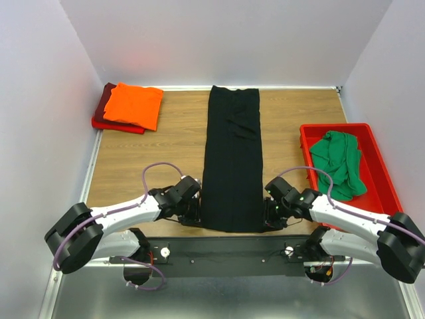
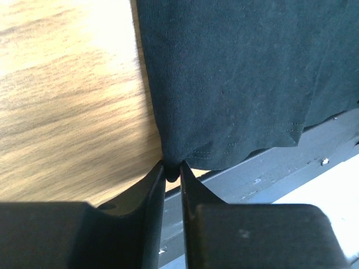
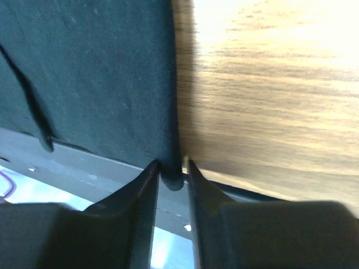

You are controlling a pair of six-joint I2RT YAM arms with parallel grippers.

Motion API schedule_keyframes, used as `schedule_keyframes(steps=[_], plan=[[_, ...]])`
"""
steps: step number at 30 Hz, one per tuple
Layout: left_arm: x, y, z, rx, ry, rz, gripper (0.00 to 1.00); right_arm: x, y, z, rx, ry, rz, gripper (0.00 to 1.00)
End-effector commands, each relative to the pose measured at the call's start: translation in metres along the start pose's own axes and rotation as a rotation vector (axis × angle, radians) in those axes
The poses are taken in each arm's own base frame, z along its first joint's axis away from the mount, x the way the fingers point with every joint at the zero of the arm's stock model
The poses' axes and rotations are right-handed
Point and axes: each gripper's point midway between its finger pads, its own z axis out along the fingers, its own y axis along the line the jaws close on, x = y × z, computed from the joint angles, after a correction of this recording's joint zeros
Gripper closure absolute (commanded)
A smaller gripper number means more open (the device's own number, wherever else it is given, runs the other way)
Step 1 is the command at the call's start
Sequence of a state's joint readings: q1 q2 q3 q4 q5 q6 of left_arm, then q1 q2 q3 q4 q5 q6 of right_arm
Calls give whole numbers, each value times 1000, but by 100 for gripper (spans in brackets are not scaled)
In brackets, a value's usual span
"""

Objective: Fold and stack the t-shirts
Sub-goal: Fold the tshirt

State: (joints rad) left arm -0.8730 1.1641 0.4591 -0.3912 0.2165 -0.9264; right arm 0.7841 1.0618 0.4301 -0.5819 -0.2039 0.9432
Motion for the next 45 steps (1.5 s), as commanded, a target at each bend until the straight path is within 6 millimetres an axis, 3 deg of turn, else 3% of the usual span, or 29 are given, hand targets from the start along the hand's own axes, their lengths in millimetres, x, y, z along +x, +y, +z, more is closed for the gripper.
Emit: schedule_keyframes(steps=[1,4,9,13,17,18,22,26,34,39,45], plan=[[-15,-6,-3,-17,-49,53,84,-2,1,0,-12,-20,30,72],[-27,-16,-11,-11,-85,78,90,-12,13,-7,-42,-61,28,85],[-51,-40,-27,11,-152,132,100,-33,32,-21,-74,-143,-1,96],[-68,-51,-31,-5,-184,175,100,-53,46,-29,-55,-198,-32,98],[-94,-56,-36,-31,-239,203,100,-89,61,-41,-14,-304,-66,99],[-100,-58,-38,-30,-251,206,100,-92,56,-38,12,-308,-65,99],[-135,-65,-39,-12,-311,204,100,-137,69,-49,66,-413,-74,99],[-166,-63,-35,-5,-349,187,100,-177,69,-54,140,-510,-72,99],[-223,-64,-18,15,-388,148,100,-244,65,-40,145,-585,-34,100],[-246,-65,-4,21,-383,134,100,-274,57,-27,141,-596,-13,100],[-277,-59,-6,7,-413,107,100,-298,55,-23,126,-608,-1,100]])
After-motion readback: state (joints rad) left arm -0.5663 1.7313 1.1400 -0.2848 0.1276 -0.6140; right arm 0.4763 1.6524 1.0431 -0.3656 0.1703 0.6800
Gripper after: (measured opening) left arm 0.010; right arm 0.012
